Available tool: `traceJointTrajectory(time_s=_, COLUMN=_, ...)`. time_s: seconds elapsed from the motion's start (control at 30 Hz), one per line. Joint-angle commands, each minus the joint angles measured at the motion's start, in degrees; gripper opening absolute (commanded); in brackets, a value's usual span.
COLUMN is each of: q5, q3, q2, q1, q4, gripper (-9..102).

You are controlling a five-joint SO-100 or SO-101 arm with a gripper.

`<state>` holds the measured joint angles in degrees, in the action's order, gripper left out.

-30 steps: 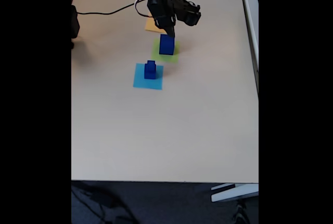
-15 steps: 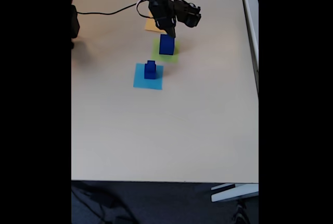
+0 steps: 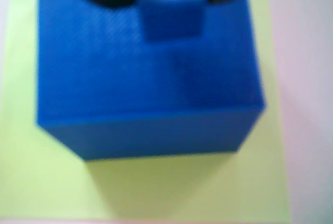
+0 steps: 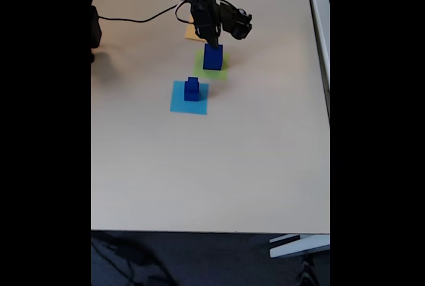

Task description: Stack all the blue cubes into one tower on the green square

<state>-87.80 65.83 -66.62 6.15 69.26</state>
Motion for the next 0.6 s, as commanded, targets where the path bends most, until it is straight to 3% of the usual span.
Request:
traceJointTrajectory(time_s=0.0, q5=0.53, q3=-0.18, q2=-2.02, q1=0.62, q4=-0.97, gripper=0)
traceJointTrajectory(time_s=0.57, q5=0.79, q3=2.29, q2=-2.81, q1=1.49, q4=-2.72, gripper=0)
